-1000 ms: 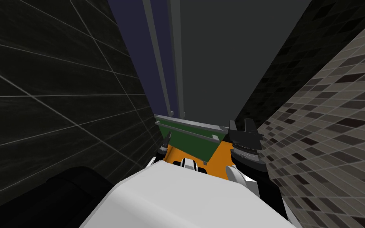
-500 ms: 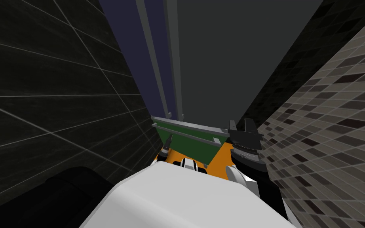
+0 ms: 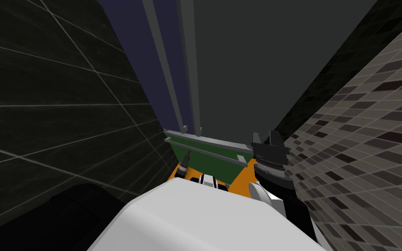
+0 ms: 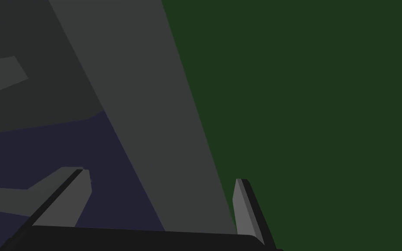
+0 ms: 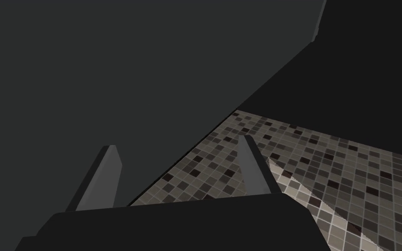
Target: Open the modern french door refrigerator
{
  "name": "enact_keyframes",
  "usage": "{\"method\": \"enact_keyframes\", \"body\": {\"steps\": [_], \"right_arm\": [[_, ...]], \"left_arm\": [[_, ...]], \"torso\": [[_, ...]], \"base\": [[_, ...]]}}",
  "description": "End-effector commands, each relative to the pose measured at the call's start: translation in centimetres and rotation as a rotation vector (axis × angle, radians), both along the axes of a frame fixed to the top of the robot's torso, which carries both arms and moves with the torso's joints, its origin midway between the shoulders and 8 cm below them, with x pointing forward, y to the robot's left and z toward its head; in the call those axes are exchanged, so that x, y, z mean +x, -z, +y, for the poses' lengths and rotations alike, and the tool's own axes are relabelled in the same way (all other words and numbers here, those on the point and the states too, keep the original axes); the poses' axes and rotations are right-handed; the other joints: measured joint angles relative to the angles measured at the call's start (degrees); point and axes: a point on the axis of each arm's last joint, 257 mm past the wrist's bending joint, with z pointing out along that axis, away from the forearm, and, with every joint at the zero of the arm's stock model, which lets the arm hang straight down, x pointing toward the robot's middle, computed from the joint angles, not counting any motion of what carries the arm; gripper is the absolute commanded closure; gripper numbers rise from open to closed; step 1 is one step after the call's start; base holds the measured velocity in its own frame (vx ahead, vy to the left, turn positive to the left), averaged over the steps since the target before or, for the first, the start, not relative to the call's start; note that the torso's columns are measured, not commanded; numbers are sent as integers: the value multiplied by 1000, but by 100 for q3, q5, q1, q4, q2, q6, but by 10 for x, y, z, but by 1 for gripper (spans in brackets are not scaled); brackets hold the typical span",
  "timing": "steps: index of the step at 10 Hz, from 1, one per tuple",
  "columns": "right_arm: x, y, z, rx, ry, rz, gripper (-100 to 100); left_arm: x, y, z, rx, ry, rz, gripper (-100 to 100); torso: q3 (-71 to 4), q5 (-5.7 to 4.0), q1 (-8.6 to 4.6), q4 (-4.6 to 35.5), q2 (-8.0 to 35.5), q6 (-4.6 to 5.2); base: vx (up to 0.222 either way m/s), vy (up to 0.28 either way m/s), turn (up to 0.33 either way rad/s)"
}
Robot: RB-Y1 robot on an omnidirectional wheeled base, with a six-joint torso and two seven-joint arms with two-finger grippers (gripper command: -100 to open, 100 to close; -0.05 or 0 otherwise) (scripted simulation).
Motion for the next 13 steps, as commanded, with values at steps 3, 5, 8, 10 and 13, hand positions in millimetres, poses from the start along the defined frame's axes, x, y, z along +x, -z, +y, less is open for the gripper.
{"method": "enact_keyframes", "body": {"steps": [3, 5, 8, 10, 13], "right_arm": [[0, 0, 0, 0, 0, 0, 0], [0, 0, 0, 0, 0, 0, 0], [0, 0, 0, 0, 0, 0, 0], [0, 0, 0, 0, 0, 0, 0], [0, 0, 0, 0, 0, 0, 0]], "left_arm": [[13, 15, -1, -11, -32, 15, -100], [28, 15, 8, -3, -65, 14, -100], [44, 13, 16, 3, -95, 7, -100], [59, 12, 24, 6, -126, 5, -100], [83, 14, 39, 5, -190, 16, -100]], "torso": [[5, -2, -5, 2, 11, -1], [28, 7, 22, 9, 40, 2], [-14, -2, -7, -7, -20, 3], [2, 2, 5, -1, 3, 2], [2, 0, -1, 0, 2, -2]], "base": [[33, 23, -88], [-134, 68, -212], [-66, 22, -88], [-82, 41, -156], [-94, 37, -150]]}}
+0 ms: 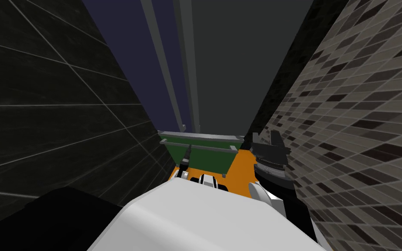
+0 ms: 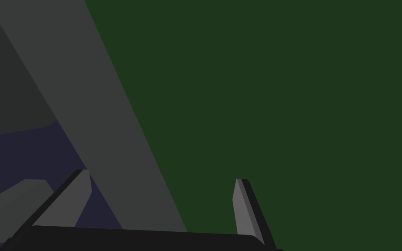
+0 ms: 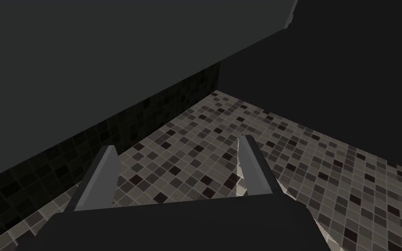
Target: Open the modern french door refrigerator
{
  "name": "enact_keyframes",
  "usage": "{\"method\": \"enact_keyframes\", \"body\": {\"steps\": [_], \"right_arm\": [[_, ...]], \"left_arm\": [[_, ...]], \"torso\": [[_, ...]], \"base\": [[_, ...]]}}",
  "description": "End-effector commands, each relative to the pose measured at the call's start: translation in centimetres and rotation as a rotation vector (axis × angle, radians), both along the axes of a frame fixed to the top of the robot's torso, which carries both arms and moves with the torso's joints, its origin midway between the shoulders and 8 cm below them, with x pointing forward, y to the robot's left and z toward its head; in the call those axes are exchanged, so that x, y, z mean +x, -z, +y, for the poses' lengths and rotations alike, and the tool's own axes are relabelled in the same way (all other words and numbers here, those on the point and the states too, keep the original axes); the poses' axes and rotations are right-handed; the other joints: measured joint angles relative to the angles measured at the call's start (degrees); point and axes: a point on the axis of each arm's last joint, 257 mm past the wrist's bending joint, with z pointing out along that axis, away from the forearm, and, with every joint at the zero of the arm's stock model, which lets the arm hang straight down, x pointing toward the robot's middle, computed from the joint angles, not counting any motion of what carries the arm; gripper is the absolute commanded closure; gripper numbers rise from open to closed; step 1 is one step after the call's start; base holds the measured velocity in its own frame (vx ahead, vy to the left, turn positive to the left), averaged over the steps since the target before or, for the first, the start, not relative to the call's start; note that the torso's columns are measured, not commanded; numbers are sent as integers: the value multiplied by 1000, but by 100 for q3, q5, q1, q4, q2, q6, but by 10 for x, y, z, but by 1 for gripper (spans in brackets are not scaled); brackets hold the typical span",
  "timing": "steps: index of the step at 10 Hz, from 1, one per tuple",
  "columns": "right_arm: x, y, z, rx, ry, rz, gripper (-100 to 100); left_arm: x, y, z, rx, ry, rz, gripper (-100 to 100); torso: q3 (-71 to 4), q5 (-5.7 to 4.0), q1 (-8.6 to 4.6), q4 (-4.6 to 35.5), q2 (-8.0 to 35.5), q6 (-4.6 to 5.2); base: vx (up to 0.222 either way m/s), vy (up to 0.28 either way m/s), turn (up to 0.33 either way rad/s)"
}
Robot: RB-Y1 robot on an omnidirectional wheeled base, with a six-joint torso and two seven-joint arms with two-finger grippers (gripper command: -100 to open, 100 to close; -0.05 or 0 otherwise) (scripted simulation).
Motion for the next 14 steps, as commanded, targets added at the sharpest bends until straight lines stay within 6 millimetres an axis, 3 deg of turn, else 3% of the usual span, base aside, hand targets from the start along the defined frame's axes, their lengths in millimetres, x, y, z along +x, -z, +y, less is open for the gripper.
{"method": "enact_keyframes", "body": {"steps": [1, 5, 8, 9, 10, 14], "right_arm": [[0, 0, 0, 0, 0, 0, 0], [0, 0, 0, 0, 0, 0, 0], [0, 0, 0, 0, 0, 0, 0], [0, 0, 0, 0, 0, 0, 0], [0, 0, 0, 0, 0, 0, 0], [0, 0, 0, 0, 0, 0, 0]], "left_arm": [[18, -3, 7, -1, -33, -3, -100], [54, -5, 23, -19, -117, 14, -100], [72, -14, 24, -30, -136, 5, -100], [68, -13, 25, -29, -135, 8, -100], [59, -11, 21, -20, -113, 1, 100], [32, -6, 12, -5, -61, -3, 100]], "torso": [[2, 0, -3, -1, 3, 4], [-9, 2, 5, -5, -15, 0], [-3, -1, -3, -1, -4, 3], [-3, -1, -1, -1, -5, 2], [-9, -1, -2, -4, -15, 0], [-18, 1, 25, -12, -33, -10]], "base": [[-95, 19, -109], [-122, 33, -190], [-89, 21, -131], [-31, 8, -10], [73, -16, 193], [123, -36, 183]]}}
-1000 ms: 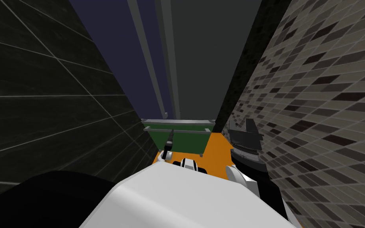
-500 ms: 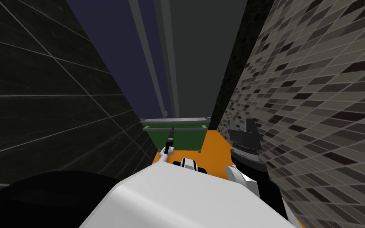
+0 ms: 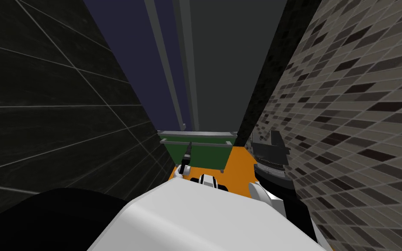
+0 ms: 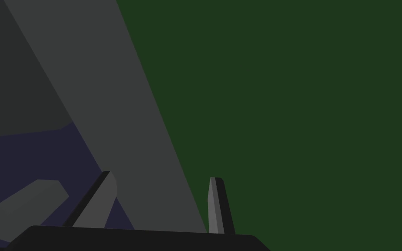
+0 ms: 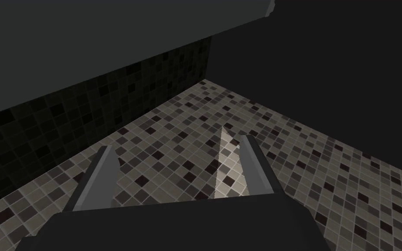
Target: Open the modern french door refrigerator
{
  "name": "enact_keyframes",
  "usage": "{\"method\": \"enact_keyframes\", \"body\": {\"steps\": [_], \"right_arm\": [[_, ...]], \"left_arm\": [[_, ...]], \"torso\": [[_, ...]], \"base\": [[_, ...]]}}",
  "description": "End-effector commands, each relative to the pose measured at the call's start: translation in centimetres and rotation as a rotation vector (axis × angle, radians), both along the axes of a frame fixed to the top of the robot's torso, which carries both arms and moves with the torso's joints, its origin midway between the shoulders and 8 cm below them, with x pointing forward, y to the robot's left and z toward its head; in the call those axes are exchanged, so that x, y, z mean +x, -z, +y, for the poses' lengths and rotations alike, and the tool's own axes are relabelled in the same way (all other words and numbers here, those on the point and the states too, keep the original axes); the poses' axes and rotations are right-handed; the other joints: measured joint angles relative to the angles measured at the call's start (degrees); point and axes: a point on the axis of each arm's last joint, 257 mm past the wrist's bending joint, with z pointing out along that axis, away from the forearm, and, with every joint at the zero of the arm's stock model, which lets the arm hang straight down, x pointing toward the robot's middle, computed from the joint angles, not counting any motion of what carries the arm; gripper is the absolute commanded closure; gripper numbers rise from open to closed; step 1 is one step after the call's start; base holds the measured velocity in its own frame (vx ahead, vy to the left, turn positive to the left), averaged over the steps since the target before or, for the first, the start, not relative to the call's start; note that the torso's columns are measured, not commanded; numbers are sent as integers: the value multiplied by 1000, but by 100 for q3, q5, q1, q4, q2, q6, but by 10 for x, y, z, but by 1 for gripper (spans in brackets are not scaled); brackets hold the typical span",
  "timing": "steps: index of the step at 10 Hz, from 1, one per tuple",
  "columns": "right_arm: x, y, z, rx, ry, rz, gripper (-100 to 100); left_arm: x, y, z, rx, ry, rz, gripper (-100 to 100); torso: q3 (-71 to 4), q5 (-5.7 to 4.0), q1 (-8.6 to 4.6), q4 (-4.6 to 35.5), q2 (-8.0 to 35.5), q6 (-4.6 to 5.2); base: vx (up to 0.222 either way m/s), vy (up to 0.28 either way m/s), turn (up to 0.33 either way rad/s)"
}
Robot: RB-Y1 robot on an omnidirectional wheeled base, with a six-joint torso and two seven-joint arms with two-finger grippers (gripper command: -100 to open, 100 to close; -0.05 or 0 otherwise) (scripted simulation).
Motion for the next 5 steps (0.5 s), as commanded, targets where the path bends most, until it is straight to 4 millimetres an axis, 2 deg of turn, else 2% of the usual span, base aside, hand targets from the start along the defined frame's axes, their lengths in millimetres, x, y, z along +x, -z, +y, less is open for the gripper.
{"method": "enact_keyframes", "body": {"steps": [1, 2, 3, 4, 5], "right_arm": [[0, 0, 0, 0, 0, 0, 0], [0, 0, 0, 0, 0, 0, 0], [0, 0, 0, 0, 0, 0, 0], [0, 0, 0, 0, 0, 0, 0], [0, 0, 0, 0, 0, 0, 0]], "left_arm": [[-19, 3, -5, 12, 38, -1, 100], [-22, 6, -3, 12, 36, 6, 100], [-31, 2, -12, 14, 70, -8, 100], [-36, 8, -10, 14, 65, 6, 100], [-48, 7, -18, 14, 98, 0, 100]], "torso": [[1, 5, 6, -1, -1, 9], [-1, 6, 0, -8, -5, 5], [2, 8, 0, -12, 1, 4], [2, 4, 4, -5, 3, -8], [7, 9, 9, -9, 9, -3]], "base": [[88, -40, 153], [83, -33, 109], [115, -18, 182], [99, -22, 97], [103, -37, 185]]}}
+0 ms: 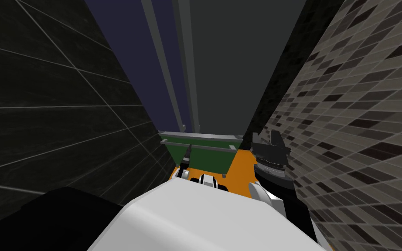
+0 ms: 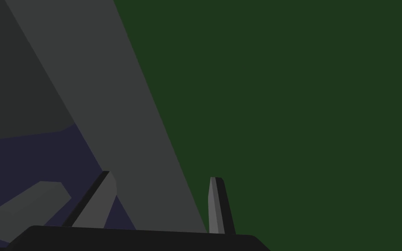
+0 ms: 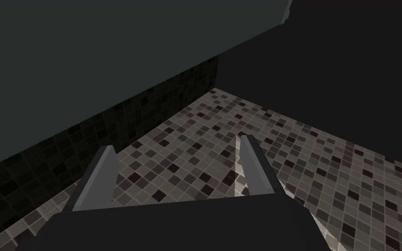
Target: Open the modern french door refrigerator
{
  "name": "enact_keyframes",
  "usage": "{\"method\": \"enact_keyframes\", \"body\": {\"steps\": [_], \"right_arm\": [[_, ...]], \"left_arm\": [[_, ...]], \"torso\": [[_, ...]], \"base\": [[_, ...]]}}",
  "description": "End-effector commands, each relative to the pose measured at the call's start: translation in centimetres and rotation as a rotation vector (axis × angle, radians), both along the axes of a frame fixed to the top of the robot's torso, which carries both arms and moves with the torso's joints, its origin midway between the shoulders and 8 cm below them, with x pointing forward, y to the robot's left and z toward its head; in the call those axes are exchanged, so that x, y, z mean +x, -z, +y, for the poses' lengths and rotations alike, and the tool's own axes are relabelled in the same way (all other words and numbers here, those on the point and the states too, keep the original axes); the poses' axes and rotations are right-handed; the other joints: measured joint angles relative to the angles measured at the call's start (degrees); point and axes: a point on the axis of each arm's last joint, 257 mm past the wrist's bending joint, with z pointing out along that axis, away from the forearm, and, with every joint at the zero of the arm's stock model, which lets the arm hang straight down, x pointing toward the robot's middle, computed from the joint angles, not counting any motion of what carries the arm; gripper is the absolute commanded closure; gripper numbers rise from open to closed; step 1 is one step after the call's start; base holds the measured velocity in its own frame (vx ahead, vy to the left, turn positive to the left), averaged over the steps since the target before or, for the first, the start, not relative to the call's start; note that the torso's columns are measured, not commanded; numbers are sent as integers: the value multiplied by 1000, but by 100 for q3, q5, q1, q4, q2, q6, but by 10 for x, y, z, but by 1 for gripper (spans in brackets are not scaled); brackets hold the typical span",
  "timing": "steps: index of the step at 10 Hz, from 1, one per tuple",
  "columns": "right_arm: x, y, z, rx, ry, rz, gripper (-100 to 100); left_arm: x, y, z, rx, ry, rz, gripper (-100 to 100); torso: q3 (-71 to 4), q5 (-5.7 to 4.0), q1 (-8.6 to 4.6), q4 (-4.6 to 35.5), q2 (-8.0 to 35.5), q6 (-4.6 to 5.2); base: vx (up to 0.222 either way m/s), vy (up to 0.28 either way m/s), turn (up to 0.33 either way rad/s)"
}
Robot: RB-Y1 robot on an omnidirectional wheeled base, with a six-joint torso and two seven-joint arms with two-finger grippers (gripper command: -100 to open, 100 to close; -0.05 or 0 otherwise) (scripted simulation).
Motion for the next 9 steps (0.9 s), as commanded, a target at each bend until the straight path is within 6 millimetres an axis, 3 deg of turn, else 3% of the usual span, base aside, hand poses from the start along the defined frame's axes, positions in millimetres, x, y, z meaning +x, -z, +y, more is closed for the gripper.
{"method": "enact_keyframes", "body": {"steps": [1, 4, 5, 8, 9], "right_arm": [[0, 0, 0, 0, 0, 0, 0], [0, 0, 0, 0, 0, 0, 0], [0, 0, 0, 0, 0, 0, 0], [0, 0, 0, 0, 0, 0, 0], [0, 0, 0, 0, 0, 0, 0]], "left_arm": [[-18, 10, -3, 3, 26, 18, 100], [-41, 3, -23, -4, 96, 0, 100], [-49, 12, -19, -5, 88, 22, 100], [-74, 6, -40, -22, 159, 12, 100], [-80, 12, -37, -24, 152, 29, 100]], "torso": [[-5, 3, 5, -7, -11, -7], [-2, 9, -1, -14, -7, 8], [-5, 6, -12, -8, -10, 13], [-3, 12, -29, -25, -16, 29], [-5, 8, -41, -21, -16, 31]], "base": [[87, -38, 125], [87, -31, 157], [90, -28, 102], [88, -35, 177], [70, -31, 104]]}}
